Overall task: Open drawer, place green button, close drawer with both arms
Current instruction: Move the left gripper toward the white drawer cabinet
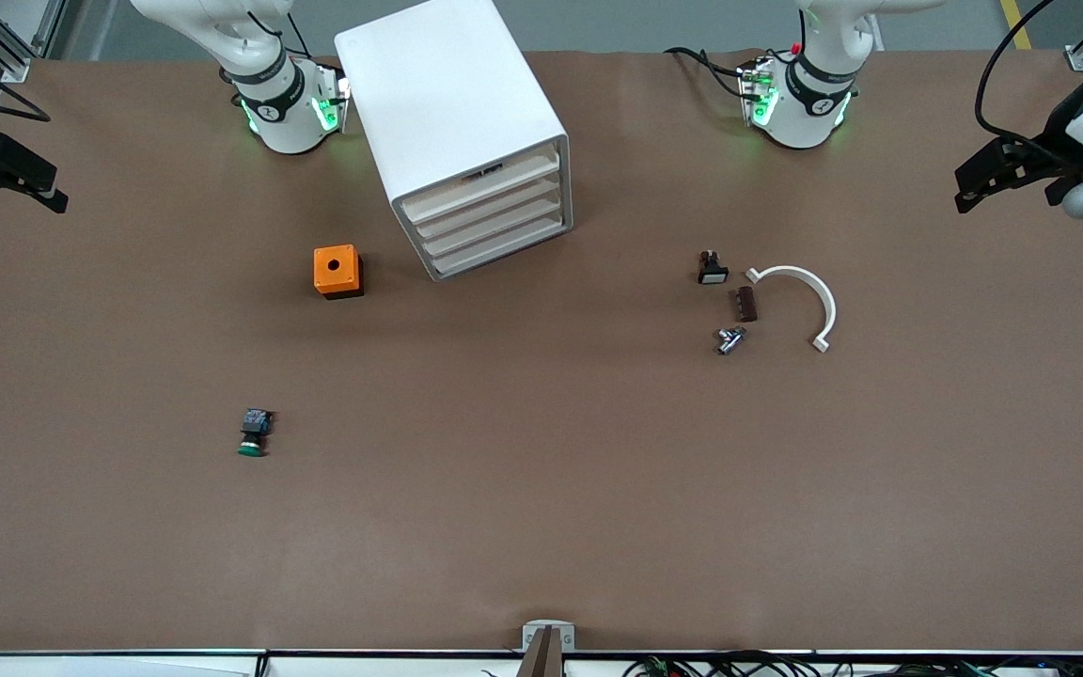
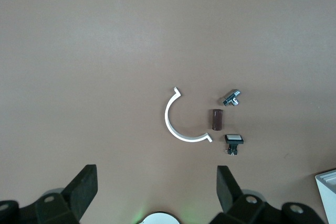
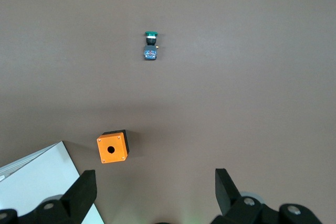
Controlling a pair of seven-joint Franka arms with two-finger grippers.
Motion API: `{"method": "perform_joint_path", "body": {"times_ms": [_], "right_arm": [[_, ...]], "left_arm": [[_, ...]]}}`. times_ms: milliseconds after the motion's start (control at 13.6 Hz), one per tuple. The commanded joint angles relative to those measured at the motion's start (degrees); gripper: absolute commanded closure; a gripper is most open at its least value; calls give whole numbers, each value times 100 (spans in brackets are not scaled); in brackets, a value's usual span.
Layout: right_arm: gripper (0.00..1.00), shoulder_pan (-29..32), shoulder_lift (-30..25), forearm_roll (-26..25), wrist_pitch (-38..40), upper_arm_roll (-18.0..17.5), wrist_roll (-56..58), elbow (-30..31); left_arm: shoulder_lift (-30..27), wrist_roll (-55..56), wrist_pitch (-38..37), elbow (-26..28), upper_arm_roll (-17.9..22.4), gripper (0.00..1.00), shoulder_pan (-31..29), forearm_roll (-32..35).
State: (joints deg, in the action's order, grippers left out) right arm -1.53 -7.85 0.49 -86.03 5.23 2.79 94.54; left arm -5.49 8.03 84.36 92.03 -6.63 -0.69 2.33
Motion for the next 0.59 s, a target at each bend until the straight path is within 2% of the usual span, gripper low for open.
{"method": "perform_joint_path", "body": {"times_ms": [0, 221, 516], "right_arm": [[0, 39, -164, 48, -90, -30, -269, 188], [0, 48, -138, 215, -98, -22, -262, 188], [0, 48, -138, 215, -142, -13, -148, 231]], "left_arm": [[65, -21, -95, -124, -31, 0, -54, -31], [135, -64, -104, -185, -31, 0, -54, -5], [583, -39, -139, -125, -4, 0, -45, -30]]}}
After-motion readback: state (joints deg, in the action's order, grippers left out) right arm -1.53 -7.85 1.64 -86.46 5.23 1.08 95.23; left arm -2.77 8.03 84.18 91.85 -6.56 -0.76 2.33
